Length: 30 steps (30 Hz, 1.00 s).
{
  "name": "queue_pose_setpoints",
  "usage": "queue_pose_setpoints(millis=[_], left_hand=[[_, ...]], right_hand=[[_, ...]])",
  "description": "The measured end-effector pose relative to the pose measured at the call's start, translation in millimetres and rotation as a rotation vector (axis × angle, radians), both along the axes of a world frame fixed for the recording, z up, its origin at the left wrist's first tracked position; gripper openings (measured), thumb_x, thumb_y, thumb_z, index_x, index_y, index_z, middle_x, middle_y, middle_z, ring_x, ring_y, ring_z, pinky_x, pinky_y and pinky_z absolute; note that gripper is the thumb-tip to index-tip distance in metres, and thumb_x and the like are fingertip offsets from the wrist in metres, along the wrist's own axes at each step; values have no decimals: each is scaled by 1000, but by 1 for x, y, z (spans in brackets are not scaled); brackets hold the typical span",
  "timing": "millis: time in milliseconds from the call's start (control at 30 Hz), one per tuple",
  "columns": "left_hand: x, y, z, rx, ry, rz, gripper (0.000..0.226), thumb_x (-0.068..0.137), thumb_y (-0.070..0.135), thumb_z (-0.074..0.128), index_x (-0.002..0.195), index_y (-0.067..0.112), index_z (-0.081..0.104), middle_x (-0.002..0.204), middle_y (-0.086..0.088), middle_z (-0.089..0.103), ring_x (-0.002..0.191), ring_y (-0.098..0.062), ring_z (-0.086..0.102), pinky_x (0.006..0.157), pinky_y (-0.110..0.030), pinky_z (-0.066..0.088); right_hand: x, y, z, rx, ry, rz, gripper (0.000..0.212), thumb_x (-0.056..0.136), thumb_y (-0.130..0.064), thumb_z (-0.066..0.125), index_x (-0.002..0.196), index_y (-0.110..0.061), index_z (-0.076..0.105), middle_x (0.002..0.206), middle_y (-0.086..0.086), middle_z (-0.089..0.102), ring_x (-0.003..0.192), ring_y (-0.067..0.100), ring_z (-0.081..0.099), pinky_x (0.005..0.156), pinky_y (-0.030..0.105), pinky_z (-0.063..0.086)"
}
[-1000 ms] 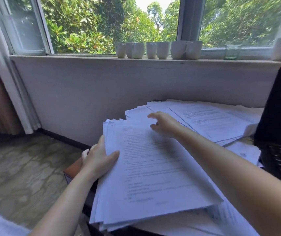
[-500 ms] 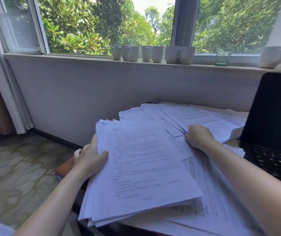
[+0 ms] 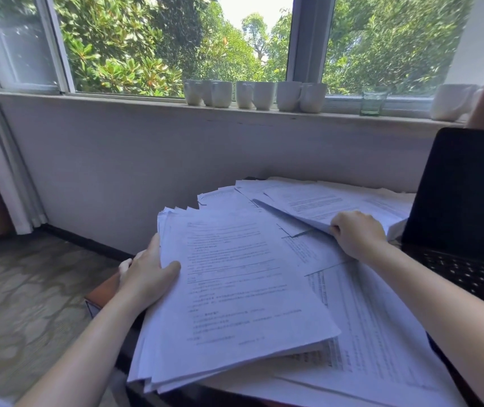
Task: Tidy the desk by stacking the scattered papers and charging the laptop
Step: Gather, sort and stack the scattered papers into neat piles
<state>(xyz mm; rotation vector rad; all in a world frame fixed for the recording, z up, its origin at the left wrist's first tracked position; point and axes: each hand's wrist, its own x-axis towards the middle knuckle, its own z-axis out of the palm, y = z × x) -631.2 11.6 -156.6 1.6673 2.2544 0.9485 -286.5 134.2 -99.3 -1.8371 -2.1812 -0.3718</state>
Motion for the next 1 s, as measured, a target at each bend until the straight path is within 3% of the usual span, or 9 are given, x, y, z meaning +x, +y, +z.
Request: queue_pose_setpoints(millis=[200, 400, 533, 633, 767, 867, 1000], left_hand=[[0, 0, 0, -7, 5, 3, 54, 64, 43, 32, 116, 32, 40, 96, 9, 63, 100, -18, 52, 103, -42, 25], [1, -1, 2, -7, 7, -1, 49, 64, 43, 32, 111, 32, 40, 92, 10, 62, 98, -18, 52, 100, -40, 27], [2, -1, 2, -7, 6, -1, 51, 64, 43, 32, 113, 33, 40, 93, 10, 61, 97, -18, 51, 99, -40, 26], [1, -2, 1, -2, 1, -7, 53, 64, 43, 32, 115, 33, 39, 97, 11, 61, 99, -17, 50, 99, -40, 26], [3, -2, 4, -8, -17, -5, 58, 64, 43, 33, 121, 34, 37, 98, 11, 61, 102, -18, 51, 100, -40, 24], [4, -4, 5, -16, -32, -7, 63, 64, 42, 33, 126, 34, 35, 99, 13, 61, 100, -16, 49, 101, -39, 22], [5, -5, 6, -32, -49, 1, 61, 64, 43, 31, 124, 34, 37, 101, 12, 60, 100, -15, 48, 104, -39, 22]], right_hand=[[-23, -18, 0, 31, 36, 128, 32, 92, -29, 51, 65, -15, 43, 92, 10, 61, 89, 33, 57, 63, 30, 32], [-44, -27, 6, -82, 215, 163, 45, 89, -36, 59, 60, -16, 31, 72, 1, 46, 73, 27, 43, 56, 30, 29], [-44, -22, 7, -265, 419, 153, 50, 94, -39, 46, 55, -17, 25, 55, 0, 34, 58, 21, 33, 54, 31, 22], [-40, -22, 12, -231, 481, 159, 48, 96, -33, 42, 56, -19, 22, 54, 0, 29, 56, 20, 28, 55, 32, 19], [-43, -33, 24, -38, 413, 312, 49, 99, -29, 41, 55, -14, 26, 56, 0, 33, 63, 26, 34, 58, 35, 26], [-56, -50, 33, -25, 417, 488, 48, 98, -25, 45, 55, -15, 26, 53, -1, 31, 62, 24, 31, 59, 35, 25], [-85, -75, 32, -175, 391, 667, 44, 98, -28, 47, 73, 7, 56, 75, 13, 61, 73, 31, 51, 73, 41, 42]])
